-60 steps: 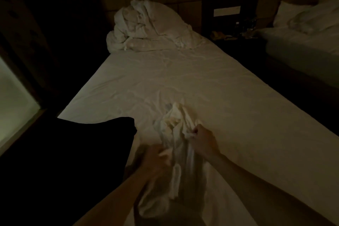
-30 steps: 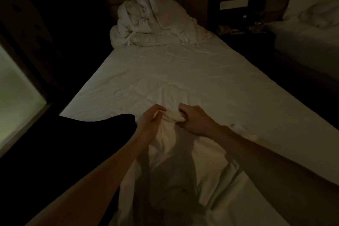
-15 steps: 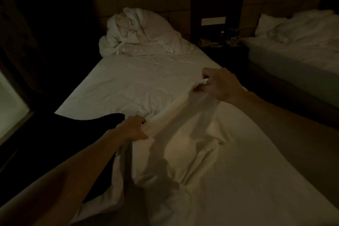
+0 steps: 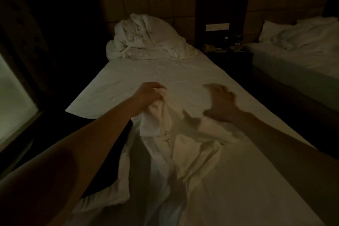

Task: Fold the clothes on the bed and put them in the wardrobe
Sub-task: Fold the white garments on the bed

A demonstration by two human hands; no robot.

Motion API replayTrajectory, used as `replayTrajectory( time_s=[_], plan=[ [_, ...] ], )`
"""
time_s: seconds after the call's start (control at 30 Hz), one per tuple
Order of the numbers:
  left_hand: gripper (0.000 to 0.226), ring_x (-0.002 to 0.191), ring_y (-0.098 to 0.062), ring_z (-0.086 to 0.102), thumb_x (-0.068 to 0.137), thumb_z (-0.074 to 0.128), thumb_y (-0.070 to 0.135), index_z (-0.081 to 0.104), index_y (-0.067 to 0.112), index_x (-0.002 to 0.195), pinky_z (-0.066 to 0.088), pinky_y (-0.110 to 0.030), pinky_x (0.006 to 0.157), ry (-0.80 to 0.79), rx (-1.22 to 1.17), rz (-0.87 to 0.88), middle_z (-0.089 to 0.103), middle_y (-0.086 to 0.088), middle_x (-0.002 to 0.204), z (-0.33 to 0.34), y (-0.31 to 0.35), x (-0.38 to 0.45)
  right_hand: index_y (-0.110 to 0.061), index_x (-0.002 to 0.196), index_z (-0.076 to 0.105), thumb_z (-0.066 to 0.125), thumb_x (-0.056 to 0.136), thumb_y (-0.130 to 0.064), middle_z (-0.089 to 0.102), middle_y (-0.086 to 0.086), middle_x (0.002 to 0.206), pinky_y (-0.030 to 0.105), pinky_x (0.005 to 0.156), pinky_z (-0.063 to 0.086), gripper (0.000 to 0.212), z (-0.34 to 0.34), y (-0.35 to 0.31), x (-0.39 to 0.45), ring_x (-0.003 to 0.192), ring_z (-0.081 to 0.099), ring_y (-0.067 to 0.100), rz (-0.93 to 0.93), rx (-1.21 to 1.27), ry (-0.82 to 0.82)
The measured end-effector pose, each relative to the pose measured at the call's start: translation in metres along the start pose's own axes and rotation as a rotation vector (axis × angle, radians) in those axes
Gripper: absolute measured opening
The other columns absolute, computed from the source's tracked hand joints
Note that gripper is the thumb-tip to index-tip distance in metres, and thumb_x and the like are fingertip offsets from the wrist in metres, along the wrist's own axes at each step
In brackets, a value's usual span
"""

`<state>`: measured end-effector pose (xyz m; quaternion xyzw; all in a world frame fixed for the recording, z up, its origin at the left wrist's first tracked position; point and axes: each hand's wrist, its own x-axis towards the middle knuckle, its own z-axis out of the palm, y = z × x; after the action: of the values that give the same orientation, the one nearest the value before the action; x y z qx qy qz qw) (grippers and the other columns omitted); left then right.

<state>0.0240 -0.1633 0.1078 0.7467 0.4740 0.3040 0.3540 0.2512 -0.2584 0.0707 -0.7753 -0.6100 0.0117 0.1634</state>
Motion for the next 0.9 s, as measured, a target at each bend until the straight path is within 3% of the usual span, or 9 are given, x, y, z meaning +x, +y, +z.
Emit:
replayTrajectory(
  time_s=[0.1, 0.17, 0.3, 0.37, 0.47, 0.53, 0.6, 0.77, 0.9],
  plan=[
    [0.018, 0.078, -0.013, 0.056, 0.091, 0.053, 0.005, 0.061, 0.02, 0.088, 0.048, -0.017, 0.062, -0.041, -0.169, 0.083, 0.059, 0.002, 0.084, 0.021, 0.035, -0.008, -0.027, 0.153, 0.01, 0.084, 0.07, -0.036, 0.035, -0.002, 0.149, 0.022, 0.105, 0.031, 0.112, 0.005, -0.06, -0.017, 0.135, 0.034, 0.014, -0.356, 0.424, -0.085],
    [0.014, 0.073, -0.011, 0.052, 0.093, 0.047, 0.003, 0.056, 0.012, 0.089, 0.046, -0.011, 0.053, 0.005, -0.363, 0.07, 0.054, -0.002, 0.081, 0.03, 0.045, -0.017, -0.023, 0.15, 0.021, 0.086, 0.069, -0.031, 0.045, -0.007, 0.137, 0.01, 0.091, 0.036, 0.104, 0.008, -0.076, -0.015, 0.121, 0.043, 0.005, -0.329, 0.684, -0.016],
    [0.035, 0.099, -0.01, 0.057, 0.088, 0.05, 0.017, 0.052, 0.025, 0.123, 0.047, -0.021, 0.082, -0.138, -0.422, 0.112, 0.056, 0.007, 0.107, 0.037, 0.008, -0.026, -0.011, 0.114, 0.063, 0.071, 0.085, -0.026, 0.067, 0.003, 0.105, 0.013, 0.072, 0.04, 0.034, 0.009, -0.061, 0.004, 0.1, 0.062, 0.021, -0.104, 0.633, 0.257],
    [0.059, 0.098, -0.017, 0.055, 0.092, 0.057, 0.021, 0.03, 0.032, 0.144, 0.048, -0.018, 0.076, -0.156, -0.374, -0.052, 0.054, 0.003, 0.111, 0.047, -0.022, -0.032, -0.007, 0.092, 0.066, 0.061, 0.089, -0.018, 0.063, 0.004, 0.085, 0.011, 0.057, 0.035, 0.013, 0.01, -0.05, 0.012, 0.084, 0.061, 0.023, -0.005, 0.614, 0.342],
    [0.083, 0.083, -0.016, 0.063, 0.083, 0.075, 0.031, 0.018, 0.034, 0.143, 0.052, -0.016, 0.059, -0.544, 0.027, -0.219, 0.065, -0.004, 0.103, 0.072, -0.06, -0.062, -0.005, 0.087, 0.062, 0.054, 0.09, -0.016, 0.058, 0.001, 0.077, 0.028, 0.064, 0.039, 0.014, 0.005, -0.04, 0.015, 0.076, 0.057, 0.019, 0.081, 0.716, 0.376],
    [0.05, 0.077, -0.015, 0.069, 0.083, 0.073, 0.04, 0.044, 0.031, 0.123, 0.053, -0.022, 0.062, -0.702, 0.201, -0.269, 0.068, 0.001, 0.086, 0.081, -0.087, -0.077, -0.01, 0.087, 0.059, 0.05, 0.094, -0.021, 0.055, -0.005, 0.077, 0.03, 0.069, 0.04, 0.015, 0.0, -0.035, 0.015, 0.075, 0.054, 0.015, 0.118, 0.822, 0.397],
    [0.032, 0.064, -0.007, 0.063, 0.091, 0.065, 0.038, 0.057, 0.022, 0.117, 0.049, -0.02, 0.058, -0.669, 0.241, -0.255, 0.065, 0.004, 0.078, 0.082, -0.108, -0.074, -0.013, 0.092, 0.06, 0.047, 0.098, -0.028, 0.057, -0.007, 0.081, 0.035, 0.076, 0.045, 0.02, -0.005, -0.025, 0.016, 0.082, 0.056, 0.017, 0.157, 0.882, 0.413],
    [0.014, 0.081, -0.016, 0.064, 0.096, 0.059, 0.027, 0.056, 0.017, 0.106, 0.054, -0.03, 0.072, -0.505, -0.178, -0.417, 0.065, -0.007, 0.103, 0.097, -0.117, -0.07, -0.02, 0.087, 0.063, 0.042, 0.101, -0.037, 0.063, -0.003, 0.091, 0.039, 0.086, 0.048, 0.031, -0.014, -0.004, 0.014, 0.089, 0.059, 0.016, 0.24, 1.028, 0.279],
    [0.027, 0.067, -0.014, 0.065, 0.085, 0.074, 0.022, 0.052, 0.021, 0.1, 0.052, -0.026, 0.059, -0.7, -0.294, -0.509, 0.071, -0.001, 0.083, 0.117, -0.106, -0.086, -0.014, 0.096, 0.068, 0.04, 0.102, -0.038, 0.07, 0.004, 0.097, 0.038, 0.091, 0.052, 0.037, -0.008, -0.007, 0.008, 0.095, 0.066, 0.019, 0.286, 1.248, 0.127]
  ],
)
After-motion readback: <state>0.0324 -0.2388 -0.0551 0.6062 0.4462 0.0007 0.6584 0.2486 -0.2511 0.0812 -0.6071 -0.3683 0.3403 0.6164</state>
